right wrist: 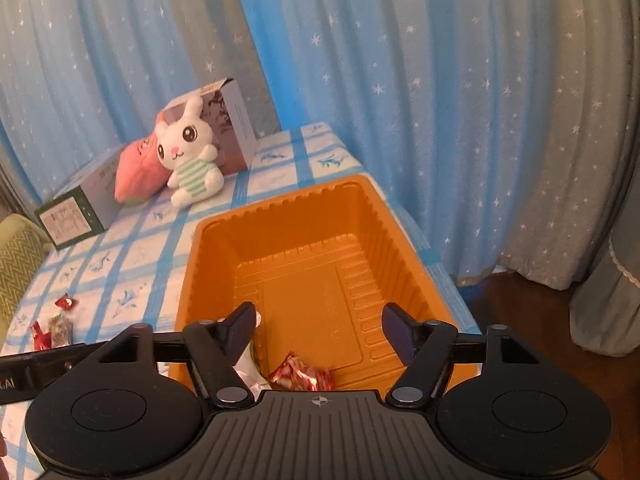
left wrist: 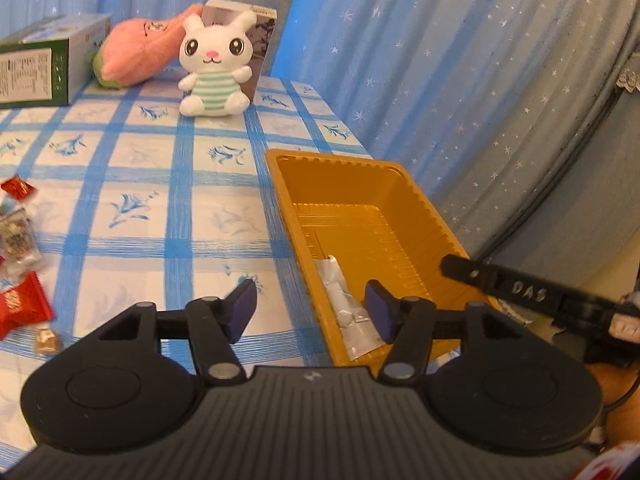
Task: Organize snacks
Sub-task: 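Carry both snacks to the orange tray and open both tools to drop them, then withdraw both tools from the tray back over the candies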
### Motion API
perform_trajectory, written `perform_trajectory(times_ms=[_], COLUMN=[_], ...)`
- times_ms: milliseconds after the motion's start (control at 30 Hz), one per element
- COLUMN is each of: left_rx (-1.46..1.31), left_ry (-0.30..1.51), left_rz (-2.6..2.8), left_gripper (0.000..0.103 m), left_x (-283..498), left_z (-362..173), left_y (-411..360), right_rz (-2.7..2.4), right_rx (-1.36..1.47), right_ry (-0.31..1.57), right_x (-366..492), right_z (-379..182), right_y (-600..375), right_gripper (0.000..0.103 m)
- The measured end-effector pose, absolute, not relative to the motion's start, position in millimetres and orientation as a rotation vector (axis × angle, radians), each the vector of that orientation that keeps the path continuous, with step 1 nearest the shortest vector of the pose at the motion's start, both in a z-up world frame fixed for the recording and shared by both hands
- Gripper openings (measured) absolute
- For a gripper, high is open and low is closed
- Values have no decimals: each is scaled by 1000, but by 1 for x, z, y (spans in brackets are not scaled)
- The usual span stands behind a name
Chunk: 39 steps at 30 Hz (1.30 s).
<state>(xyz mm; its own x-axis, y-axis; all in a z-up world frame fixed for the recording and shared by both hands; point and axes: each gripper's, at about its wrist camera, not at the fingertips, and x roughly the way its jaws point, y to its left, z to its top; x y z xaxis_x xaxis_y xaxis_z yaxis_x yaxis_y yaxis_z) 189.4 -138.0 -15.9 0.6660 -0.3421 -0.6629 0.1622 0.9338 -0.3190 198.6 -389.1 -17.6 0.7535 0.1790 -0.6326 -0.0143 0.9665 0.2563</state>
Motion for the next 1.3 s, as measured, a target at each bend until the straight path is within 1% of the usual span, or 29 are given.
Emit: perform_trajectory(times_ms=[200,333,433,567,667,900,1300], left_rx=[-205,-192,-177,-154,-152,-144,-115], left_ry=[779,786,779,778,775,768,760], left_rz=[-268,-254,-243,-219,-191,-129,-34], left_gripper=[68,70,75,76,81,85,85], left_x=[169,153,138,116,99,64,38], left_z=[-9,-6,-2,2,5,9,12], left_y=[-126,-115,-104,-88,-74,-39,12], right_rz=[102,106,109,119,132,172,238], right_rx=[275,278,273,264,253,245,209], right_ry=[693,703,707,714,722,738,744], right_x=[174,152,134,110,96,72,59], right_z=[-1,8,12,15,15,15,17], right_y=[-386,-372,-360,-343,-329,-300,-265], right_gripper=[69,70,70,70,70,70,69])
